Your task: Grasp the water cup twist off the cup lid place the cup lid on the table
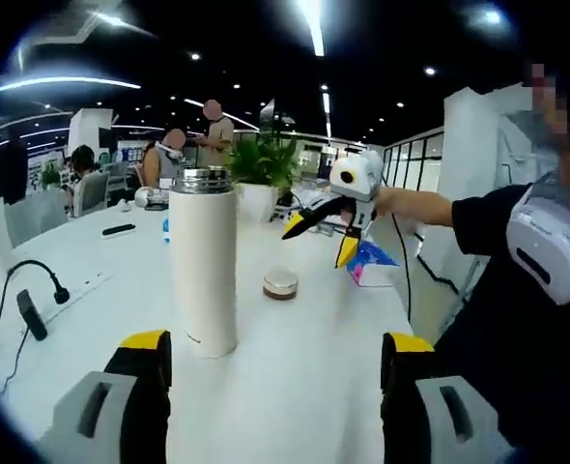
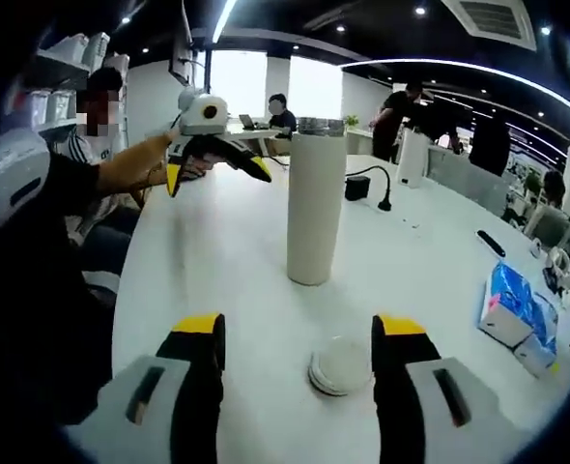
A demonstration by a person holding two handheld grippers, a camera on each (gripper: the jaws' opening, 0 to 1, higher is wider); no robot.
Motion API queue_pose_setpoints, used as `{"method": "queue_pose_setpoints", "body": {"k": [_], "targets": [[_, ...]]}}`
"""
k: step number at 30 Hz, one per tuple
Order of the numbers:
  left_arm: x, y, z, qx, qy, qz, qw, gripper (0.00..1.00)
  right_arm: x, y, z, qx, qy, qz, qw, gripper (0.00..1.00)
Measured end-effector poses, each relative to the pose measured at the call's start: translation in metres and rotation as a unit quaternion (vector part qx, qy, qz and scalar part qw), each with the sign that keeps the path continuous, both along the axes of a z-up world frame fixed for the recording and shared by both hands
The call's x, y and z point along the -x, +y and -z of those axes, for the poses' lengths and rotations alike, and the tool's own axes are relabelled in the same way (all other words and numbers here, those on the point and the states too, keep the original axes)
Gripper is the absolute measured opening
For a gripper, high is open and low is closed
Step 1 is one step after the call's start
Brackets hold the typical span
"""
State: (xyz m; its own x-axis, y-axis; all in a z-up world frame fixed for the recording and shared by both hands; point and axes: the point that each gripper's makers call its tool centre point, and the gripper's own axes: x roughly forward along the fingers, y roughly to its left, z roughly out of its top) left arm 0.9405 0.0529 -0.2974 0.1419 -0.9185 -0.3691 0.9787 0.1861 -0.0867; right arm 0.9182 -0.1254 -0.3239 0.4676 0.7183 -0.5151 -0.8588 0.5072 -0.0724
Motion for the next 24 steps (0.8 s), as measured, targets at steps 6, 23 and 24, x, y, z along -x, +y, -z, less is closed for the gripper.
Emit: {"method": "queue_pose_setpoints", "body": {"k": [6,23,24], "targets": [[0.003,0.021,-0.013,-0.026,-0.015,-0.012,0.9995,0.89,0.008,-0.001,-0.016,0.021,-0.005,-0.017,0.9996,0.66],[0.021,0.062,-0.028,-0.075,-0.030,-0.010,0.9967,0.69,0.025,0.006,-0.056,0.048,-0.030,-0.055,0.9969,0.67],[0.022,0.064,-0.031,-0.075,-0.036,-0.009,0.9965,0.69,0.024,0.005,-0.059,0.046,-0.029,-0.054,0.9971,0.67]]}}
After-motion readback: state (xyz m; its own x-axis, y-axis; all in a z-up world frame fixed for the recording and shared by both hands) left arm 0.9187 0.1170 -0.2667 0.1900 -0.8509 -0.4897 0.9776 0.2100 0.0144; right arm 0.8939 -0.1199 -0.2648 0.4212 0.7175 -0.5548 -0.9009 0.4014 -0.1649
